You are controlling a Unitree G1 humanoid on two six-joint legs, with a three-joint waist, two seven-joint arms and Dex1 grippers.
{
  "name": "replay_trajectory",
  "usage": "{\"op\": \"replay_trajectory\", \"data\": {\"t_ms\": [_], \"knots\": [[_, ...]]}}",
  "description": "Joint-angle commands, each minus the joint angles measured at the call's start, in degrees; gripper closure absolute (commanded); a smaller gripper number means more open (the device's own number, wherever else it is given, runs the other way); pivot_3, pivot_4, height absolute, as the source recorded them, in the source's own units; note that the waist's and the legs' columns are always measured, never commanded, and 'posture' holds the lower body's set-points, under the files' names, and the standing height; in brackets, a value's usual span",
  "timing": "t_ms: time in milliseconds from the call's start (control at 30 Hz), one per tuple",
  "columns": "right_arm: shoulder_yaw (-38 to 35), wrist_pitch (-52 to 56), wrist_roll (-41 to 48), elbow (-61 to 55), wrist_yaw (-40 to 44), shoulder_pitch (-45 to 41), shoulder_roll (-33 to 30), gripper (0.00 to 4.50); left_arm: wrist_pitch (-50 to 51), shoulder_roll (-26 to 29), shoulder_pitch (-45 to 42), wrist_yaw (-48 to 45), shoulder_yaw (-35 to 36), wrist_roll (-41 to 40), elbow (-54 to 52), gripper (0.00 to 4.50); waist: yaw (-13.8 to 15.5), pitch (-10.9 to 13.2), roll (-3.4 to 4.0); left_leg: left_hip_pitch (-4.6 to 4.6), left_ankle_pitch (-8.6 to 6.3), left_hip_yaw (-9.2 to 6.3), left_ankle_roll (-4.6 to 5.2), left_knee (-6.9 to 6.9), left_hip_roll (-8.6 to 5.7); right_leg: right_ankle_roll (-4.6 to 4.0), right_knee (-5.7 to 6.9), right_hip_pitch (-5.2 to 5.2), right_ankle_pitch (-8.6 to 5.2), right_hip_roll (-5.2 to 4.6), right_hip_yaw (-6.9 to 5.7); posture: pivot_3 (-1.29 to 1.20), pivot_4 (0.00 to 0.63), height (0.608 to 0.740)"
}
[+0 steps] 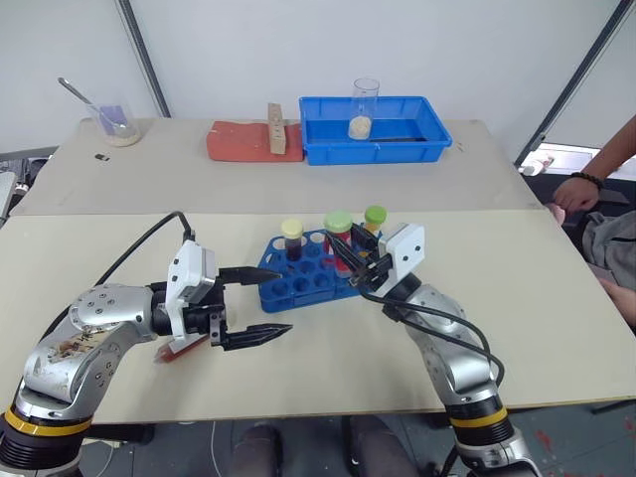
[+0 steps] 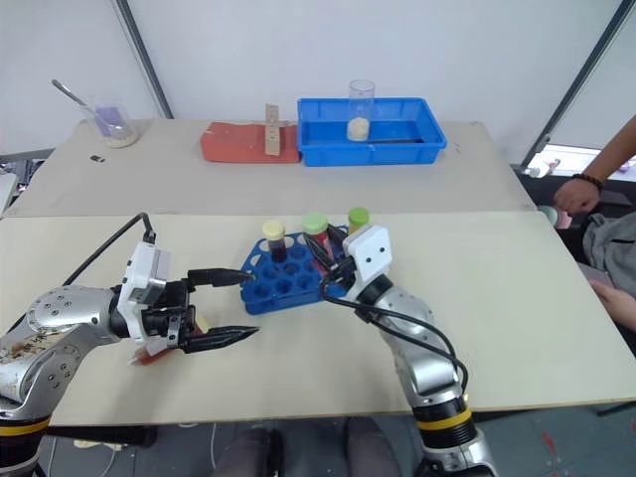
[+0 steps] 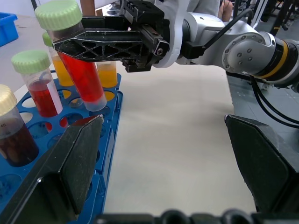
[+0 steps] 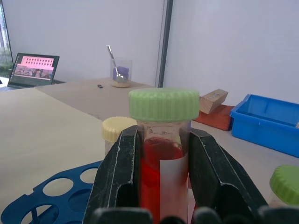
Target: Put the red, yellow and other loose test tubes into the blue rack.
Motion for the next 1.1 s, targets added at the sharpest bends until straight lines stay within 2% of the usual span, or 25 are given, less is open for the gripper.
{"op": "replay_trajectory", "data": {"t_ms": [33, 333, 733, 800, 1033, 1100], "knots": [[0.51, -1.57, -0.52, -0.64, 0.24, 1.17, 0.7, 3.48, 0.99, 0.64, -1.05, 0.93, 1.17, -1.49, -2.1, 0.0, 0.0, 0.0, 0.0, 0.0, 0.0, 0.0, 0.0, 0.0, 0.0, 0.0, 0.0, 0.0, 0.0, 0.0, 0.0, 0.0, 0.15, 0.74], [0.27, -2.13, -0.38, -1.23, 1.77, 2.93, 0.18, 3.48, 2.19, 0.96, -1.13, 1.92, 1.47, -1.97, -2.31, 0.0, 0.01, 0.0, 0.0, 0.0, 0.0, -0.01, 0.0, -0.01, 0.0, -0.02, 0.0, 0.0, -0.01, 0.0, 0.0, 0.0, 0.15, 0.74], [-1.41, -3.76, 1.51, 0.79, 1.74, 5.9, 2.47, 3.48, 2.52, 1.2, -1.4, 2.75, 1.34, -2.16, -2.55, 0.0, 0.0, 0.0, 0.0, 0.0, 0.0, -0.01, 0.0, -0.03, 0.0, -0.04, 0.0, 0.0, -0.03, 0.0, -0.01, 0.0, 0.15, 0.74], [-2.03, -3.56, 2.18, 0.32, 2.03, 6.26, 2.24, 2.46, 2.64, 1.3, -1.39, 3.06, 1.43, -2.01, -2.5, 0.0, 0.01, 0.0, 0.0, 0.0, 0.0, -0.01, 0.0, -0.04, 0.0, -0.04, 0.0, 0.0, -0.03, 0.0, -0.01, 0.0, 0.15, 0.74], [-1.26, 0.14, 1.19, -2.82, 5.08, 7.04, -2.81, 0.09, 3.9, 2.83, -2.38, 4.11, 1.9, -1.43, -2.09, 0.0, 0.02, 0.0, 0.0, 0.01, 0.0, -0.01, 0.0, -0.04, 0.0, -0.04, 0.01, 0.0, -0.03, 0.0, -0.01, 0.0, 0.15, 0.74], [-1.18, 2.1, 1.53, -5.6, 6.92, 8.15, -5.83, 0.09, 4.94, 5.07, -2.68, 4.11, 2.45, -0.54, -2.03, 0.0, 0.05, 0.0, 0.0, 0.01, 0.0, -0.01, 0.0, -0.04, -0.01, -0.04, 0.01, 0.0, -0.04, 0.0, -0.01, 0.0, 0.15, 0.74]]}}
